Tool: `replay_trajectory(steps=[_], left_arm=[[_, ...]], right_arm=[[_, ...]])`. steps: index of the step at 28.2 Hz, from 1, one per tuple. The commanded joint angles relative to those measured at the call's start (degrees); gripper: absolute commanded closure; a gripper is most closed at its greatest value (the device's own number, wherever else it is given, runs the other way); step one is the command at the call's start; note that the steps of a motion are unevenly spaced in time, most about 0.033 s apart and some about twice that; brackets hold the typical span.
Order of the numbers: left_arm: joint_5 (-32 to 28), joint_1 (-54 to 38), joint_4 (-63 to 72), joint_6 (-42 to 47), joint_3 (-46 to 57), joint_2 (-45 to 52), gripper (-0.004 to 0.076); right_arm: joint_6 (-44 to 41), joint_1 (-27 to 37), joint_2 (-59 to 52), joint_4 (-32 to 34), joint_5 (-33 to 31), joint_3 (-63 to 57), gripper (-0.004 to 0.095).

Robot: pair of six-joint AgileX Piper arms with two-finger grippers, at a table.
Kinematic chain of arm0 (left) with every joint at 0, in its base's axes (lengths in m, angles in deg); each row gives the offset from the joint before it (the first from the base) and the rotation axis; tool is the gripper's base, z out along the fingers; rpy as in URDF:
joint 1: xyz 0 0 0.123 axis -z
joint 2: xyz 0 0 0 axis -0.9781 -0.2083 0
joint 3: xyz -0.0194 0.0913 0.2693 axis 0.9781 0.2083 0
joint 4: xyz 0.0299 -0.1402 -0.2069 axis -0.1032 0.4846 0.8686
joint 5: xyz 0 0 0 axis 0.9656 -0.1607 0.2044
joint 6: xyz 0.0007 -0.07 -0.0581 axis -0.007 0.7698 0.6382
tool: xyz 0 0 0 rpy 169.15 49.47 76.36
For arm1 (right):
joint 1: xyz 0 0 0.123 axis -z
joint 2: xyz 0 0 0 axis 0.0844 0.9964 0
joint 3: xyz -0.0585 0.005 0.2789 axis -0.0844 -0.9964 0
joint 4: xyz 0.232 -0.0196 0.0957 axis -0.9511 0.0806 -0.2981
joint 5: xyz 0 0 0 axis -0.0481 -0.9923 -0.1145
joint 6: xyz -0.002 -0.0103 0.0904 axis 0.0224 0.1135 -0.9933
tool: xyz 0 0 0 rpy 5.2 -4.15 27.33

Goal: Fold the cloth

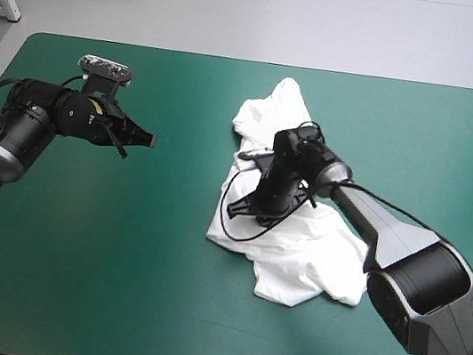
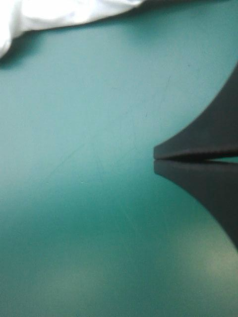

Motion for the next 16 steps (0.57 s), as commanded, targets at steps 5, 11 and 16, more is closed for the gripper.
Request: replay_trajectory(steps=[5,11,16], left_arm=[[-2.7,0.2,0.4,0.6,-2.0,2.0,0.0746],[-3.4,0.2,0.4,0.6,-2.0,2.0,0.0746],[-4.2,0.2,0.5,0.6,-2.0,2.0,0.0746]], right_arm=[[0.2,-10.4,-5.9,-3.5,-2.3,-4.4,0.0922],[0.2,-17.0,-8.2,-6.0,-2.3,-4.4,0.0922],[-1.5,-19.4,-8.4,-3.2,-2.3,-4.4,0.0922]])
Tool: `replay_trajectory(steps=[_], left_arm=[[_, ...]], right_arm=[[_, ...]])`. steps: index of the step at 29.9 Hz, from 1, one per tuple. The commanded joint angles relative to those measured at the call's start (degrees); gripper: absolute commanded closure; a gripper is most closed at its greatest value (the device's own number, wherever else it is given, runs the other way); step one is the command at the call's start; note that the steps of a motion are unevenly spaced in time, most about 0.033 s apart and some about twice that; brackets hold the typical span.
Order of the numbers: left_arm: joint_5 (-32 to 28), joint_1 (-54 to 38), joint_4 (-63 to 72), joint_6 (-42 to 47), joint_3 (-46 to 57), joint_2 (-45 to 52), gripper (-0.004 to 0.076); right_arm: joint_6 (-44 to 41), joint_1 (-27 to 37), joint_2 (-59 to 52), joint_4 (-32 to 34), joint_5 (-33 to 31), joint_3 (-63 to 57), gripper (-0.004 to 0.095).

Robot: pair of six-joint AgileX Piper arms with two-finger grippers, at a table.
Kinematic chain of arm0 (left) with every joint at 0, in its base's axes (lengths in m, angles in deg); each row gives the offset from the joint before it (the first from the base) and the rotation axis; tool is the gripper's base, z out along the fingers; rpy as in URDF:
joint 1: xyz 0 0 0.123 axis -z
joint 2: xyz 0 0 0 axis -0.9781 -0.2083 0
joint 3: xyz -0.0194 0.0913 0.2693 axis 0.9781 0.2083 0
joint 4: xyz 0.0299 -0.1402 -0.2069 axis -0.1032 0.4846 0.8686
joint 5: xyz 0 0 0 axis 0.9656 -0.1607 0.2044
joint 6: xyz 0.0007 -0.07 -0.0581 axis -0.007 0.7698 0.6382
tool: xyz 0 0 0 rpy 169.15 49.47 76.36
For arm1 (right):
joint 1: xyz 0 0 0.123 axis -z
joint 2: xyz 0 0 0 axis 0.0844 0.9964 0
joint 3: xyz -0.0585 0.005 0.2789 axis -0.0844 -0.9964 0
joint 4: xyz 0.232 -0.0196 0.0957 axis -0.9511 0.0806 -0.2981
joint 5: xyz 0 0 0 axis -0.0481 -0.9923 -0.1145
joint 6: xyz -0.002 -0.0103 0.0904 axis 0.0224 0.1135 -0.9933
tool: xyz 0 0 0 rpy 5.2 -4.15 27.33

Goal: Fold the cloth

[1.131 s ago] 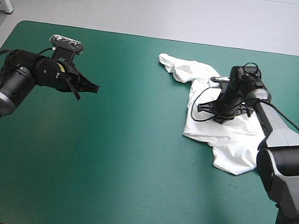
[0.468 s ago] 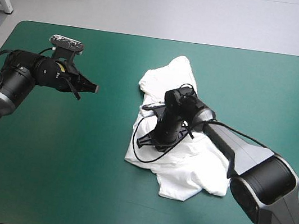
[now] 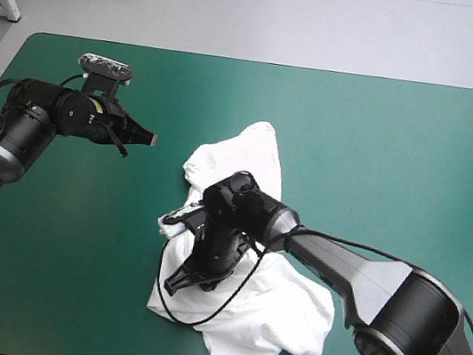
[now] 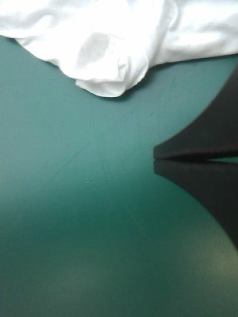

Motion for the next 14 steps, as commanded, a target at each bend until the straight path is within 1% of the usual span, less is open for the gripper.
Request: replay_trajectory(steps=[1,3,4,7,8,10,11,13,14], left_arm=[[-3.1,0.2,0.6,0.6,-1.9,2.0,0.0746],[-3.1,0.2,0.6,0.7,-1.9,2.0,0.0746],[-3.1,0.2,0.6,0.9,-1.9,2.0,0.0746],[-3.0,0.2,0.6,1.3,-1.9,2.0,0.0746],[-3.0,0.2,0.6,1.3,-1.9,2.0,0.0746],[-2.9,0.2,0.6,1.3,-1.9,2.0,0.0746],[-2.9,0.2,0.5,1.2,-1.9,2.0,0.0746],[-2.9,0.2,0.4,1.2,-1.9,2.0,0.0746],[-2.9,0.2,0.4,1.2,-1.9,2.0,0.0745]], right_arm=[[-2.0,-0.3,-3.6,1.6,-2.2,1.1,0.0922],[-2.1,0.4,-3.8,3.6,-2.2,1.1,0.0902],[-2.1,0.6,-3.9,3.9,-2.2,1.1,0.0868],[-2.1,1.6,-4.4,3.2,-2.2,1.5,0.0699],[-2.1,2.0,-4.7,2.4,-2.2,1.6,0.0603],[-2.1,2.5,-5.4,1.3,-2.2,1.6,0.0471],[-2.2,2.6,-6.1,1.2,-2.2,1.6,0.0387],[-3.0,3.4,-7.6,1.6,-2.2,1.6,0.0315],[-3.5,3.9,-8.7,2.2,-2.2,1.6,0.0313]])
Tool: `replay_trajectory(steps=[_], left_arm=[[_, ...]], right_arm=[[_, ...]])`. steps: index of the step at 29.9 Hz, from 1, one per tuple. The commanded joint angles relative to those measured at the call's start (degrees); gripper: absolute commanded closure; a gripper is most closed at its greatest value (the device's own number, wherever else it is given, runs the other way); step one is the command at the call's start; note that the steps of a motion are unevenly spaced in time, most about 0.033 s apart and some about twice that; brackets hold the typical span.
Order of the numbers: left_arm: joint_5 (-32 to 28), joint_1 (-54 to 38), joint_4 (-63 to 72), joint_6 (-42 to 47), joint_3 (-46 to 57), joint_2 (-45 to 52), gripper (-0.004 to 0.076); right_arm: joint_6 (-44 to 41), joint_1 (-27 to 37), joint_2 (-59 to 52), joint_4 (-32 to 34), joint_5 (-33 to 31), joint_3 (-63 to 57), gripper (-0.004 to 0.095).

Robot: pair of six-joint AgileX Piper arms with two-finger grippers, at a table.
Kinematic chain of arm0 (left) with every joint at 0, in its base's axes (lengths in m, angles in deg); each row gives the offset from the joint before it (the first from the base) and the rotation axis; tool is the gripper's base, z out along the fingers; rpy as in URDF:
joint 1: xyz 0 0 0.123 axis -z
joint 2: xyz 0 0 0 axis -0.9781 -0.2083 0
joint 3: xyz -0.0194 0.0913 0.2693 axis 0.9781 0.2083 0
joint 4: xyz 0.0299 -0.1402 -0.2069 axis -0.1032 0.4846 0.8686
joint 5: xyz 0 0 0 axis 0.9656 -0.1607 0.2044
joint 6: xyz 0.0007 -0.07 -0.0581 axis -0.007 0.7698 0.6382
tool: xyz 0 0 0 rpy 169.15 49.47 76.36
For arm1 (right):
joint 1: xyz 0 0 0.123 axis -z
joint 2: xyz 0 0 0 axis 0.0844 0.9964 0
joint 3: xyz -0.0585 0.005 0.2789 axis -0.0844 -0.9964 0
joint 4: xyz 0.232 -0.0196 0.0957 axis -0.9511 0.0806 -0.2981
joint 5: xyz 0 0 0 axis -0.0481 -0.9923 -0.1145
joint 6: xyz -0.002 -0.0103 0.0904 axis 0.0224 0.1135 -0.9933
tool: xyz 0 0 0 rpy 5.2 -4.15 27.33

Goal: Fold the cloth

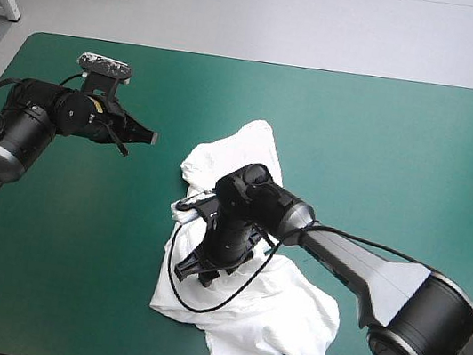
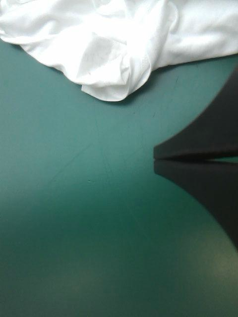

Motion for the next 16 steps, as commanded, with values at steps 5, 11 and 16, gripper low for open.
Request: replay_trajectory(steps=[5,11,16], left_arm=[[-2.3,0.2,0.6,0.5,-2.0,2.7,0.0745],[2.8,0.2,6.5,-9.4,-4.0,3.2,0.0665],[7.2,0.2,16.6,-16.7,-7.3,1.9,0.0451]], right_arm=[[-4.0,4.5,-13.8,6.6,-1.9,1.4,0.0359],[-6.3,11.2,-24.1,6.6,-1.9,-2.9,0.0373],[-8.7,13.2,-32.3,6.0,-1.9,-10.7,0.0388]])
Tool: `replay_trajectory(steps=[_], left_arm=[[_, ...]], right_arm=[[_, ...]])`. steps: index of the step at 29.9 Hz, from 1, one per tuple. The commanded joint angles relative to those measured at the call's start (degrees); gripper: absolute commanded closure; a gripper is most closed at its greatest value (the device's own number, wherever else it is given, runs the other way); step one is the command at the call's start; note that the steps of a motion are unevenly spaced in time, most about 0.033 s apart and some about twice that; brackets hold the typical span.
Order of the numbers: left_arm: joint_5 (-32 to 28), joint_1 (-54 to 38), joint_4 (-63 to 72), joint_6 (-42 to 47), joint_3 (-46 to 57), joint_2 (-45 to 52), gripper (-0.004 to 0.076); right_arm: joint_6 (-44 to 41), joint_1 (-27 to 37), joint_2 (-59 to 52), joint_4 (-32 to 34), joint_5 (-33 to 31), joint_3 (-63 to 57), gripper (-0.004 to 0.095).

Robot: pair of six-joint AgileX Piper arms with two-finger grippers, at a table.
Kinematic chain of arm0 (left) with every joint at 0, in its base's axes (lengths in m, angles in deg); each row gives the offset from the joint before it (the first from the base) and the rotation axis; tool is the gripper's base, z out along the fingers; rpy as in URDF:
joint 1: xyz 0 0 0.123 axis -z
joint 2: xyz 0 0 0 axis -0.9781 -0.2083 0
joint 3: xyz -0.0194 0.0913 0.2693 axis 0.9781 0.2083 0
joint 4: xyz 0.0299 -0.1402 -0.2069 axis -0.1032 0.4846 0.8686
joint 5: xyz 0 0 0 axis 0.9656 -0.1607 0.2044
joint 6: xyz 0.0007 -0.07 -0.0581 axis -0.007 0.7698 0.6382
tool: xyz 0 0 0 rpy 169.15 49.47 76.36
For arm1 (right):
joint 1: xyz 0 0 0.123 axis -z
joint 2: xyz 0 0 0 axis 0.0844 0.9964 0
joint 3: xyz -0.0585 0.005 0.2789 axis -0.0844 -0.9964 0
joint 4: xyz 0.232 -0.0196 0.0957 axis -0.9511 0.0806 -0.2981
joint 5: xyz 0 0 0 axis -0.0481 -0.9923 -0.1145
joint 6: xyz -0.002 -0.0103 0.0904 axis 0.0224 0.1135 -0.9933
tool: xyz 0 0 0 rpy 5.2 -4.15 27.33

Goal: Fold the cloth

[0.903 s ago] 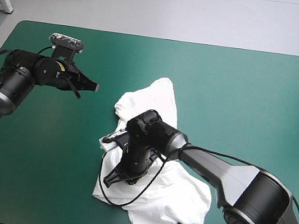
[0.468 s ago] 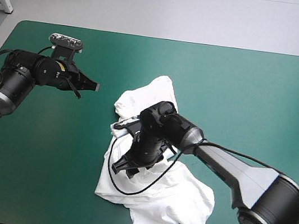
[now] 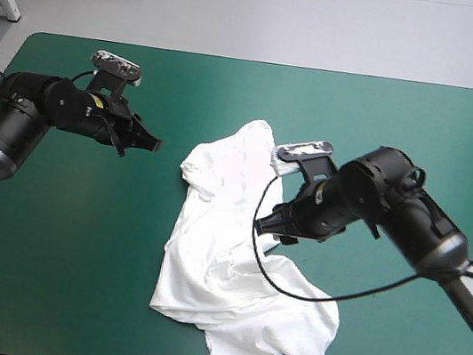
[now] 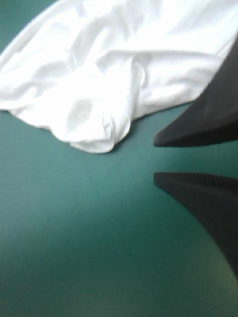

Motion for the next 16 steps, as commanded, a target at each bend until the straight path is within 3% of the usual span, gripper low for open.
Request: replay_trajectory(steps=[1,3,7,16], left_arm=[[0.9,0.2,5.8,-3.4,-3.9,0.5,0.0414],[4.0,0.2,5.6,-3.4,-5.8,-1.7,0.0356],[8.3,3.7,0.6,-2.9,-9.1,-6.5,0.0351],[6.6,12.1,-9.7,4.8,-17.1,-18.5,0.0351]], right_arm=[[-1.8,0.6,-6.5,-0.7,-0.9,-3.9,0.0395],[-2.9,0.6,-8.9,-0.8,-0.9,-7.4,0.0399],[-4.8,0.6,-12.9,-0.8,-0.9,-13.1,0.0399],[-8.7,0.6,-19.4,-0.6,-0.9,-18.6,0.04]])
